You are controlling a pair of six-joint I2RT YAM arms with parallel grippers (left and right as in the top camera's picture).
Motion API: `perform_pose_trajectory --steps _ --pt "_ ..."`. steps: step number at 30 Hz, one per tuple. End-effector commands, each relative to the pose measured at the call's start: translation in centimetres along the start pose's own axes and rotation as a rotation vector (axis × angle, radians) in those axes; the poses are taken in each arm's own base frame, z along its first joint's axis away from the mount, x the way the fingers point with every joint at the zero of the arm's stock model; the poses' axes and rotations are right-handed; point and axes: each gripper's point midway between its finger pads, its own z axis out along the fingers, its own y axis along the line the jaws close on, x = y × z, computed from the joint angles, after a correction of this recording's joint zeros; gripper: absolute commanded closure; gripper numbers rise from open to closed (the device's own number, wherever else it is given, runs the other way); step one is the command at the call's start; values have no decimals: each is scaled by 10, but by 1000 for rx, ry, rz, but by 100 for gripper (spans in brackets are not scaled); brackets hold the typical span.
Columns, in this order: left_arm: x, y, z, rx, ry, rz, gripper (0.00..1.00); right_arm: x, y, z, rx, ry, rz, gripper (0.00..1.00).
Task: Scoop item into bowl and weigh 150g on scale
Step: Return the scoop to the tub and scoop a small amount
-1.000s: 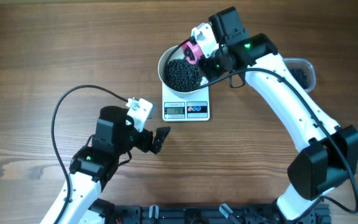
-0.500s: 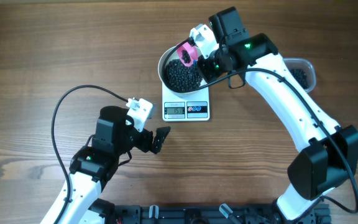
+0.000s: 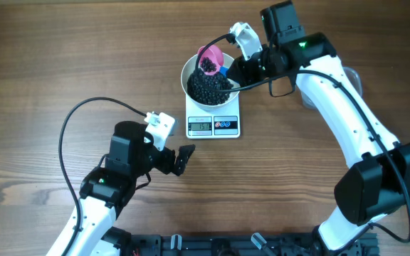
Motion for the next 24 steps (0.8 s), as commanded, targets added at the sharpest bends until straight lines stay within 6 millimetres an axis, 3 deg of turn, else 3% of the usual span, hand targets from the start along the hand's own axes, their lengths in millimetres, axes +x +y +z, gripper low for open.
perform_pose_trajectory --steps 1,5,9,13,17,24 --pt "-9 -1 -2 -2 -21 19 0 -18 9 -21 -37 -74 16 96" --pt "-9 -1 -2 -2 -20 19 0 -30 1 -36 -117 -151 111 95" --pt "-9 -1 -2 -2 -21 19 0 -24 -38 -65 -143 -200 315 96" --pt "-9 -1 -2 -2 -21 20 0 5 -67 -98 -141 -185 491 96" --pt "-9 -1 -2 -2 -20 20 0 62 -93 -124 43 -55 621 96" --pt "-9 -1 -2 -2 -21 19 0 108 -121 -141 288 73 762 96"
